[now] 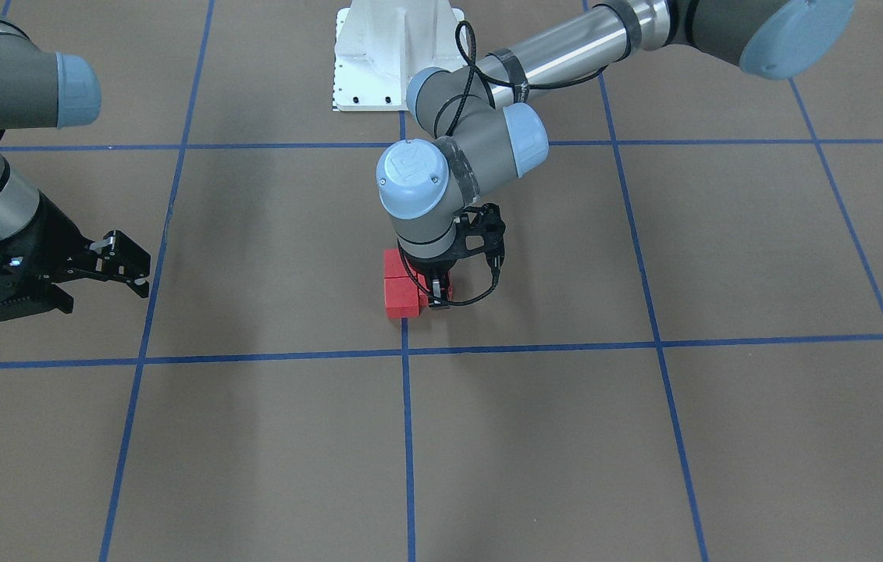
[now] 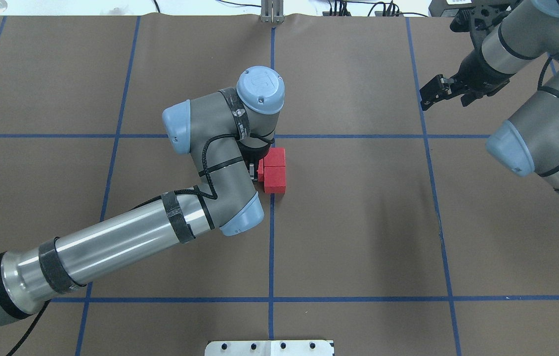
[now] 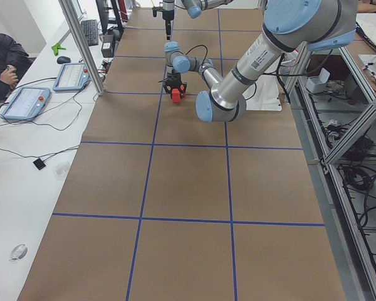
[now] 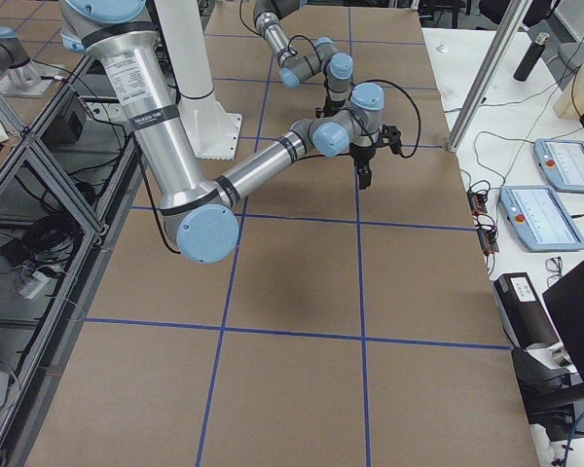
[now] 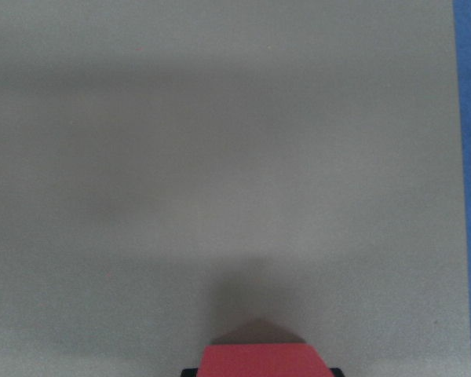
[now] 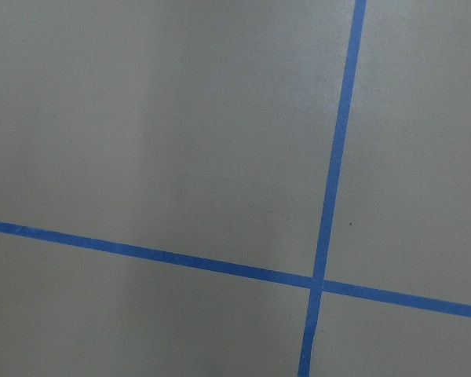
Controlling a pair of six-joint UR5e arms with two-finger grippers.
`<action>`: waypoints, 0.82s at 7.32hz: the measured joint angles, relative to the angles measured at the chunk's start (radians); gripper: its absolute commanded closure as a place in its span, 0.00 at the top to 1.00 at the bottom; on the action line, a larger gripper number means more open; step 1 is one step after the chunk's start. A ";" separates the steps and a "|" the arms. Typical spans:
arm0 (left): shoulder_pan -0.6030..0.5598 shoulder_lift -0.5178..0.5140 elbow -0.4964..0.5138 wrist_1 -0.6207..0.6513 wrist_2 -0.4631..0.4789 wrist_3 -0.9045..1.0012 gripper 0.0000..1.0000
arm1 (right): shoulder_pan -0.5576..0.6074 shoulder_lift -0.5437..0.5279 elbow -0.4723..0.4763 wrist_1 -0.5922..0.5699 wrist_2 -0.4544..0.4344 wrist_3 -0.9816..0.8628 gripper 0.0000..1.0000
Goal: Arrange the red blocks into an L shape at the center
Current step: 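Press the held red cube against the farther center cube with the left gripper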
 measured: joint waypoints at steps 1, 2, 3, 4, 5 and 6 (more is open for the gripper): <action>-0.002 -0.001 0.000 0.000 0.000 0.000 0.53 | 0.000 0.000 0.000 0.000 0.000 0.000 0.99; -0.003 -0.001 -0.001 0.000 0.000 0.000 0.53 | -0.001 0.000 0.000 0.000 0.000 0.000 0.99; -0.005 -0.002 0.000 0.000 0.001 0.000 0.53 | -0.001 0.000 0.000 -0.001 -0.001 0.000 0.99; -0.007 -0.002 0.000 0.000 0.001 0.000 0.53 | -0.001 0.000 0.000 0.000 0.000 0.000 0.99; -0.008 -0.002 0.000 0.000 0.001 0.000 0.53 | -0.001 0.000 0.000 0.000 0.000 0.000 0.99; -0.010 -0.003 0.000 0.000 0.001 0.000 0.53 | -0.001 -0.001 0.001 -0.001 0.000 0.000 0.99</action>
